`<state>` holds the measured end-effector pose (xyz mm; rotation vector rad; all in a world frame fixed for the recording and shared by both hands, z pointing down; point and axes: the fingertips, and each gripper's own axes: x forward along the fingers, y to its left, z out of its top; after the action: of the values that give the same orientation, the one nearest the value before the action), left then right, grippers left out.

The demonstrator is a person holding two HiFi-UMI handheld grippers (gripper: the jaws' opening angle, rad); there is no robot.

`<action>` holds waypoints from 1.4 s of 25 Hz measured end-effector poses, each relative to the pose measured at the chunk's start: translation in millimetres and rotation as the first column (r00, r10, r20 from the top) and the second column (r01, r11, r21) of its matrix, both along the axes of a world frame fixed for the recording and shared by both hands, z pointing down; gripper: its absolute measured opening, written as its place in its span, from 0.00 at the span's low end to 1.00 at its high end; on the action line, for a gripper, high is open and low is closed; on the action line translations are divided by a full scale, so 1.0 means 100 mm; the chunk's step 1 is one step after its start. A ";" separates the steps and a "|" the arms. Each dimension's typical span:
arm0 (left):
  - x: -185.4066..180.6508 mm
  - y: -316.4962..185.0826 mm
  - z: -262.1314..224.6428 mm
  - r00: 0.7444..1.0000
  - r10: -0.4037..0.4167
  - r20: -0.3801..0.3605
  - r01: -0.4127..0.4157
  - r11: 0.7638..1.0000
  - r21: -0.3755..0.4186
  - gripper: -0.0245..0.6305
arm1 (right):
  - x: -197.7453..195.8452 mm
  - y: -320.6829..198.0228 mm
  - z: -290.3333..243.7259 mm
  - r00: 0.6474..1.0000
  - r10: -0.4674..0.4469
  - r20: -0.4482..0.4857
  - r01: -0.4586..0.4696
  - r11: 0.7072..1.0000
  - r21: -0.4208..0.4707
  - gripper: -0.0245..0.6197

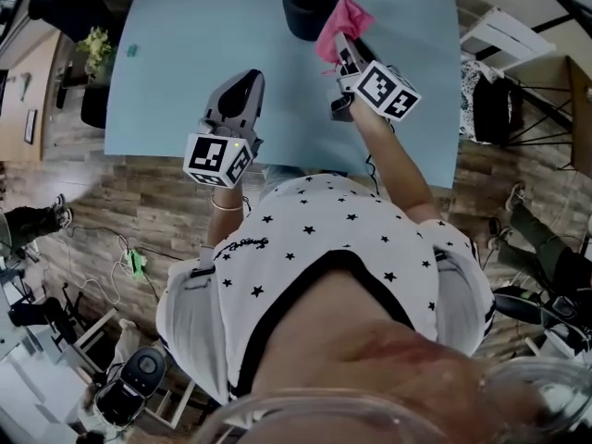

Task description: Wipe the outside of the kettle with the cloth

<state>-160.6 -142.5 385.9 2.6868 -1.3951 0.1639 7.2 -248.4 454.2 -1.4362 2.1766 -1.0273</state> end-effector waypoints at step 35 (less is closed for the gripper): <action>-0.86 -0.77 0.08 0.981 0.197 0.001 -0.196 0.980 -0.035 0.10 | -0.37 -0.32 1.10 0.875 0.470 0.118 -0.414 0.851 -0.323 0.15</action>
<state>-246.6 -219.3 393.8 2.7934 -1.1147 0.2089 -30.2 -280.3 564.1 -1.7736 1.4940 -1.2743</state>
